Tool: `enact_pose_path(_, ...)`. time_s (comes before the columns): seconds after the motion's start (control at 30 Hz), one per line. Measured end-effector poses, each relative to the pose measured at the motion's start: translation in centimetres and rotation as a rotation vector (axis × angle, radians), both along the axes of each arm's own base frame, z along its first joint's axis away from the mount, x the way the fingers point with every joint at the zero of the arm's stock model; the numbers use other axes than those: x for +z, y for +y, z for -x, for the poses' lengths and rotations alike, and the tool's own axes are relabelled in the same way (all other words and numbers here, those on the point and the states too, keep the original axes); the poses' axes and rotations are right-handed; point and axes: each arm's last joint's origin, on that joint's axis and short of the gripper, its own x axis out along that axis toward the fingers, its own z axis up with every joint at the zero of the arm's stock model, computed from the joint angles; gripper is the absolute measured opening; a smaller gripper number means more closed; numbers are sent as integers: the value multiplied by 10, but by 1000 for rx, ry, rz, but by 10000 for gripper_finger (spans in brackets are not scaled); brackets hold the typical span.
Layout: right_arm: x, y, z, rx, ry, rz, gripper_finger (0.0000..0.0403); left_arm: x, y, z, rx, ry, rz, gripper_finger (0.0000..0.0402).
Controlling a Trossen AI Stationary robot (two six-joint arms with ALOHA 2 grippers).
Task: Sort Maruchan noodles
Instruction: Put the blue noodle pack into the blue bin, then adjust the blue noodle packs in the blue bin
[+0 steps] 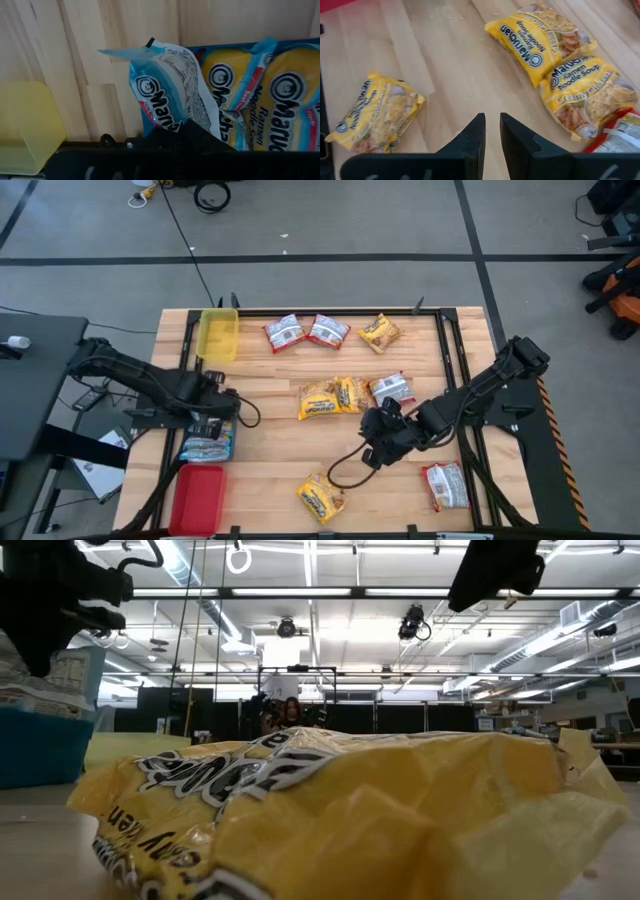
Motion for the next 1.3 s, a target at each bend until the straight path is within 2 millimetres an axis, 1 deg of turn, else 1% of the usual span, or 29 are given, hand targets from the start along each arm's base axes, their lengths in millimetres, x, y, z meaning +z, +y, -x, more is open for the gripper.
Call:
enact_pose_path(0.1,0,9,5,15,-12,7,63,0,3,2,11,20,-33,6)
enact_pose_path(0.2,0,17,10,37,-22,23,63,1,8,8,40,78,-126,7)
enact_pose_path(0.3,1,22,14,51,-28,35,63,3,10,9,92,65,-176,8)
enact_pose_path(0.4,0,24,16,41,-35,40,63,0,4,4,104,-5,-146,8)
enact_pose_path(0.5,0,26,18,38,-39,54,63,-6,0,5,89,-24,-127,8)
enact_pose_path(0.67,0,27,19,45,-37,58,63,-8,-4,9,194,-22,-128,13)
enact_pose_path(0.73,0,26,19,44,-31,62,63,-4,-6,9,233,-23,-89,25)
enact_pose_path(0.8,0,26,19,45,-29,63,63,2,-9,6,258,-28,-28,46)
enact_pose_path(0.87,0,26,20,45,-24,67,63,9,-12,3,273,-35,27,72)
enact_pose_path(1.0,0,26,20,46,-22,68,63,27,-14,0,289,-66,79,128)
enact_pose_path(1.1,0,28,22,55,-21,69,63,43,-16,1,313,-42,151,160)
enact_pose_path(1.2,-1,33,25,73,-21,68,63,58,-20,-1,416,-88,198,170)
enact_pose_path(1.3,-1,40,30,94,-24,60,63,60,-32,-2,457,-197,183,166)
